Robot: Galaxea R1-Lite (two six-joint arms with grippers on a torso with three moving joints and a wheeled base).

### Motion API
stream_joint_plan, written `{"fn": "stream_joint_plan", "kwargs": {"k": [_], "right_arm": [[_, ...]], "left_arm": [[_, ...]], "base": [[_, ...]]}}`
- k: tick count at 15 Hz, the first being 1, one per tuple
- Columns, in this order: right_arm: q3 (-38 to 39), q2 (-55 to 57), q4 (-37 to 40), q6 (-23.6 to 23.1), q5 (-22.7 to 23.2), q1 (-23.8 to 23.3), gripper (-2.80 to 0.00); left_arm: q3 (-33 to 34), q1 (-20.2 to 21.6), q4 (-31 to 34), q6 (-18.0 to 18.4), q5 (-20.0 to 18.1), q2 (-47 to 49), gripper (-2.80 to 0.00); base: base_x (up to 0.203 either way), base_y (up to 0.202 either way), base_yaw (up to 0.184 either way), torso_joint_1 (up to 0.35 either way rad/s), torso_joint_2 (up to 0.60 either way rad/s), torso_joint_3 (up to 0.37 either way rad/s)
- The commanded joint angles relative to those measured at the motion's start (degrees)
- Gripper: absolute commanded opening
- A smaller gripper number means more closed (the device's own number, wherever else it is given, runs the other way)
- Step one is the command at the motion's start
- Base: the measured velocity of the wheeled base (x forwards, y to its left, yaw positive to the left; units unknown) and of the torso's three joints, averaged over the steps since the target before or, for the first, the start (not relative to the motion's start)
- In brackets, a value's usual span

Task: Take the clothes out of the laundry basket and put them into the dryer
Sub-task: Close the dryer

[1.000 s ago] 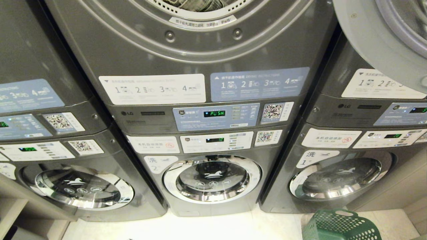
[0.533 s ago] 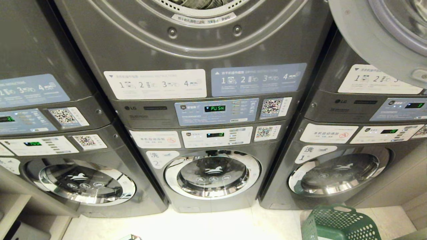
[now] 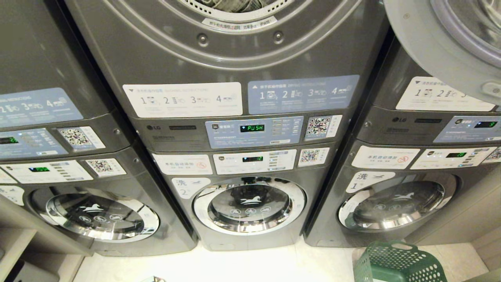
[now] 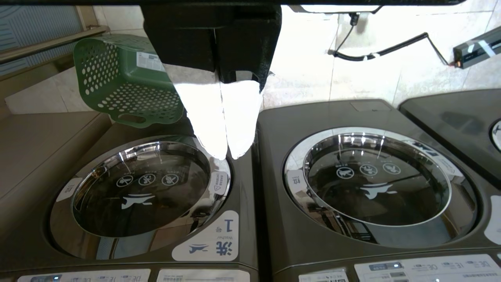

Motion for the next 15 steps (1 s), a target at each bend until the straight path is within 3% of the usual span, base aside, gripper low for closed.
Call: {"fn": "stream_joint_plan", "kwargs": {"k": [1, 10, 12, 15], "right_arm": [[0.0, 0.0, 0.1, 0.0, 0.0, 0.0, -2.80], [-0.3, 0.0, 0.0, 0.4, -0.6, 0.0, -2.80], [-5.3, 1.0, 0.0, 0.2, -3.8, 0.0, -2.80], [-23.1, 14.6, -1.5, 2.8, -10.8, 0.0, -2.80]], "left_arm": [[0.0, 0.0, 0.0, -0.1, 0.0, 0.0, -2.80], [0.0, 0.0, 0.0, -0.3, 0.0, -0.1, -2.80], [0.0, 0.0, 0.0, -0.3, 0.0, 0.0, -2.80], [0.0, 0.0, 0.0, -0.3, 0.0, -0.1, -2.80]], "base": [[0.000, 0.000, 0.000, 0.002, 0.00, 0.132], [0.000, 0.000, 0.000, 0.003, 0.00, 0.192], [0.000, 0.000, 0.000, 0.000, 0.00, 0.172], [0.000, 0.000, 0.000, -0.003, 0.00, 0.046]]}}
